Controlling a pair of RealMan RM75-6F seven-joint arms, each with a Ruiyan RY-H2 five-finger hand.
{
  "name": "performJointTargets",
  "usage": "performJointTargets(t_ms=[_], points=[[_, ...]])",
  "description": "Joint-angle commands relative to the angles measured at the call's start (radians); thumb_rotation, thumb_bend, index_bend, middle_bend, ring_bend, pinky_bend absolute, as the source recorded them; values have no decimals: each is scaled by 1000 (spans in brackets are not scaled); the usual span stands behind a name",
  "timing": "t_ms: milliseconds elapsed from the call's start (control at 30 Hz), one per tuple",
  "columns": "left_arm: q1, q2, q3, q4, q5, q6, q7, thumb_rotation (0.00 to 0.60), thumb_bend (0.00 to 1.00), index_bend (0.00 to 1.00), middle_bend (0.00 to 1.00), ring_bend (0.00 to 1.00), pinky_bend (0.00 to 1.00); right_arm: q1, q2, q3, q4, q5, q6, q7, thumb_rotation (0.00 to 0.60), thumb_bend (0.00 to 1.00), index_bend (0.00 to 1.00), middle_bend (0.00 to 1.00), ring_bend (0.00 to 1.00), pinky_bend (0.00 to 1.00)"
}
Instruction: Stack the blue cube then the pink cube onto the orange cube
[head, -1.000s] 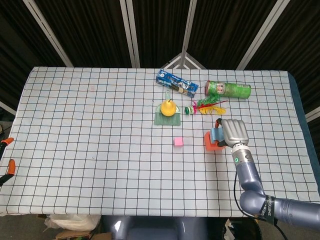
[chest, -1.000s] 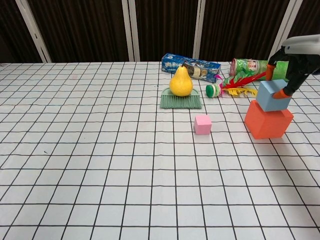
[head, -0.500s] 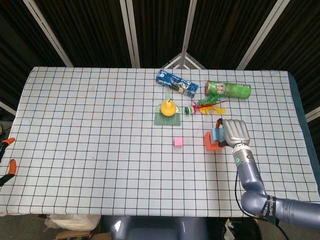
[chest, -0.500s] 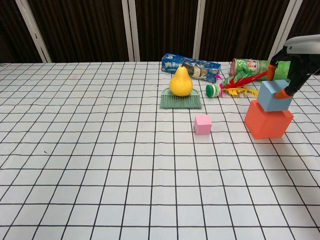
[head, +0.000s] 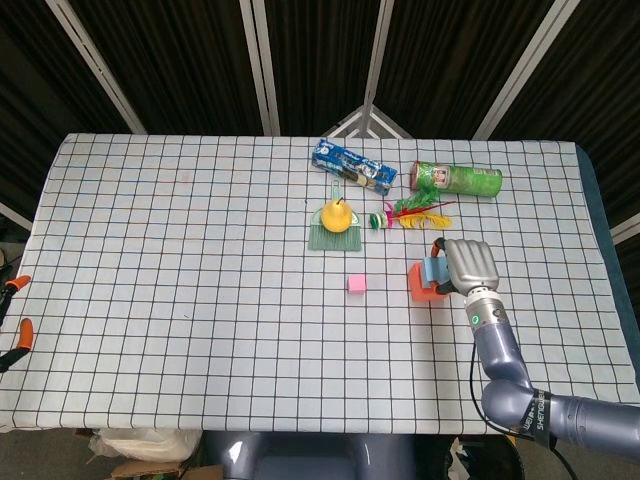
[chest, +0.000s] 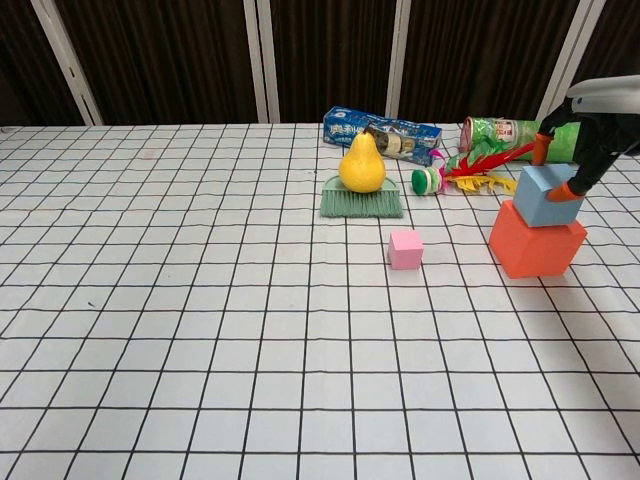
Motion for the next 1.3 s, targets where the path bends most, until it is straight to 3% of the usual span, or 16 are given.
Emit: performJointTargets(t_ms=[33, 333, 767, 1300], points=[[0, 0, 0, 0, 0, -1, 0, 600, 584, 176, 64, 0, 0, 0, -1, -2, 3, -1, -2, 3, 600, 390, 486, 1000, 1000, 929], [-1, 1, 1, -3, -1, -5, 5, 600, 584, 176, 64, 0, 0, -2, 0, -8, 10, -9, -10, 14, 600, 390, 482, 1000, 1000, 929], [-1, 3, 3, -4, 0, -6, 3, 600, 584, 176, 65, 0, 0, -6, 25, -12, -20, -24, -15, 25, 600, 389, 161, 1000, 1000, 929], [3, 10, 6, -4, 9, 1, -12, 600, 584, 177, 65, 0, 0, 8, 83, -32, -116, -11, -9, -17, 600, 389, 131, 1000, 1000, 929]])
